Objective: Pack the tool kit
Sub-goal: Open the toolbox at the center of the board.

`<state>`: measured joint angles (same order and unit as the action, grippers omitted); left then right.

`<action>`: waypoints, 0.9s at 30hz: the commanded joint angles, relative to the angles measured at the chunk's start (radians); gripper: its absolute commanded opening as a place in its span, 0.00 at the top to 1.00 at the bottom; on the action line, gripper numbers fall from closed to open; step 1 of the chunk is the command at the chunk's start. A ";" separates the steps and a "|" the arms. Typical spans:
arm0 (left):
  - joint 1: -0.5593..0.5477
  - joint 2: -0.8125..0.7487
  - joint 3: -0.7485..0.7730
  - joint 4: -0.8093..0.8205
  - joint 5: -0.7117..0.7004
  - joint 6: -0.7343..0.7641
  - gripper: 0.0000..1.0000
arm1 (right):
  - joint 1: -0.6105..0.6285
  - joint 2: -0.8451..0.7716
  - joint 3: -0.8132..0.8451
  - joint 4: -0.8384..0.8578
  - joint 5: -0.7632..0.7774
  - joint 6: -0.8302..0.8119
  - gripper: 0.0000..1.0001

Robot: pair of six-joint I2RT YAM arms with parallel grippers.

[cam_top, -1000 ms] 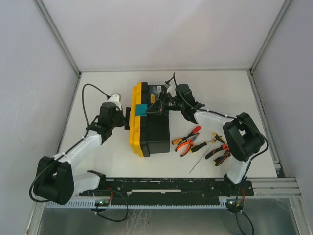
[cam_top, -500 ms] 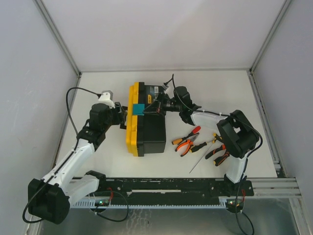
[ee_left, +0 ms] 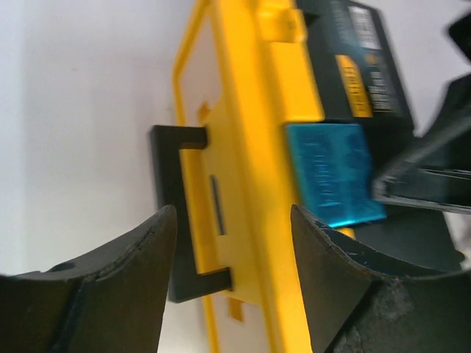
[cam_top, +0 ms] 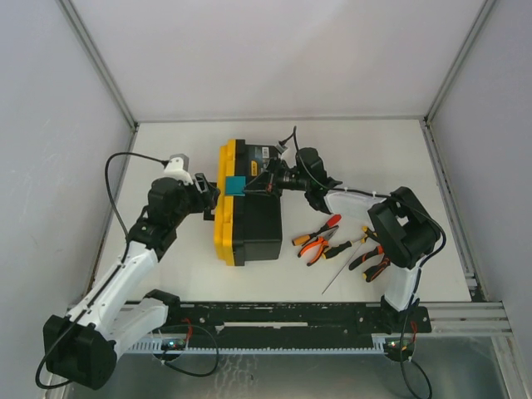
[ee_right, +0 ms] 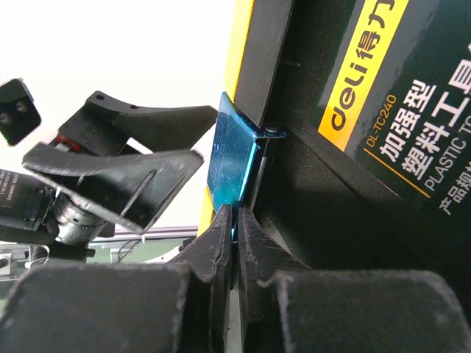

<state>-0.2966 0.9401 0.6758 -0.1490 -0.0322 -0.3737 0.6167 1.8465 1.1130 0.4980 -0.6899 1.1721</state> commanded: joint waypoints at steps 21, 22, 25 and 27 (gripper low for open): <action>-0.021 -0.068 0.016 -0.139 0.176 -0.040 0.38 | 0.029 -0.029 0.022 0.195 -0.024 0.066 1.00; -0.021 -0.082 0.023 -0.168 0.157 -0.038 0.38 | 0.029 -0.029 0.022 0.193 -0.023 0.066 1.00; -0.021 -0.113 0.037 -0.237 0.145 -0.038 0.37 | 0.029 -0.029 0.022 0.191 -0.021 0.065 1.00; -0.021 -0.137 0.030 -0.265 0.120 -0.045 0.39 | 0.029 -0.028 0.019 0.199 -0.021 0.069 1.00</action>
<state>-0.3138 0.8410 0.6773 -0.2871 0.1406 -0.4118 0.6369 1.8500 1.1072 0.5148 -0.6910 1.2106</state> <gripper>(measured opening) 0.625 0.009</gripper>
